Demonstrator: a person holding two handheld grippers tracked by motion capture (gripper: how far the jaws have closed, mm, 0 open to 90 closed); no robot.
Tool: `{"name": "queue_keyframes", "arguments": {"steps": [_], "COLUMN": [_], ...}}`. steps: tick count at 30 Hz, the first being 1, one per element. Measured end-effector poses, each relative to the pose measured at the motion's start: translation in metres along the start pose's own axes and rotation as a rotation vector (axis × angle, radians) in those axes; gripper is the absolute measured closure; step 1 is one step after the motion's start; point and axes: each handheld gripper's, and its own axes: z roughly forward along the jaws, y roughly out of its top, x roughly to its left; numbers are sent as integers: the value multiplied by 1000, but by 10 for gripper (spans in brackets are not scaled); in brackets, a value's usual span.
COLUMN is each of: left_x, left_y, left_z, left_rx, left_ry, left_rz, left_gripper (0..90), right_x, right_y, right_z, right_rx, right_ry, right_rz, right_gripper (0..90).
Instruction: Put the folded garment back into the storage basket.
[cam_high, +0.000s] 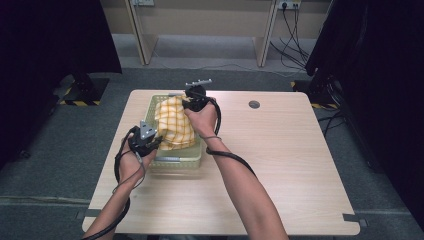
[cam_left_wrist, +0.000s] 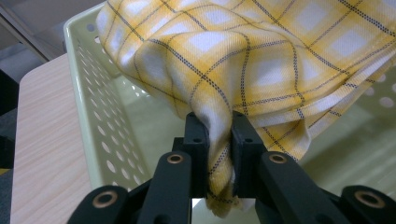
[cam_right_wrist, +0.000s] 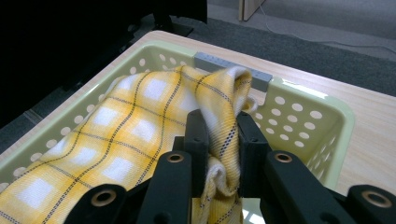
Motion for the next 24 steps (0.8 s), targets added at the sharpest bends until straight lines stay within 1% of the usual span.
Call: {"name": "queue_keyframes", "arguments": {"steps": [7,15,24], "left_x": [1,2,3], "left_y": [3,6,7], "left_z": [4,9,11], "left_rx": [23,64,95], "left_ry": [-11,-28,-40], "left_rz": [1,12,10], "left_gripper": [793,793,792], "right_x": [-1,-3,-4], "right_y": [0,-3,-5], "right_z": [4,9,14], "right_rx": [11,35,53], "right_ry": [-7,-14,-15], "right_rz": [3,14,21], "right_gripper": [788,787,785]}}
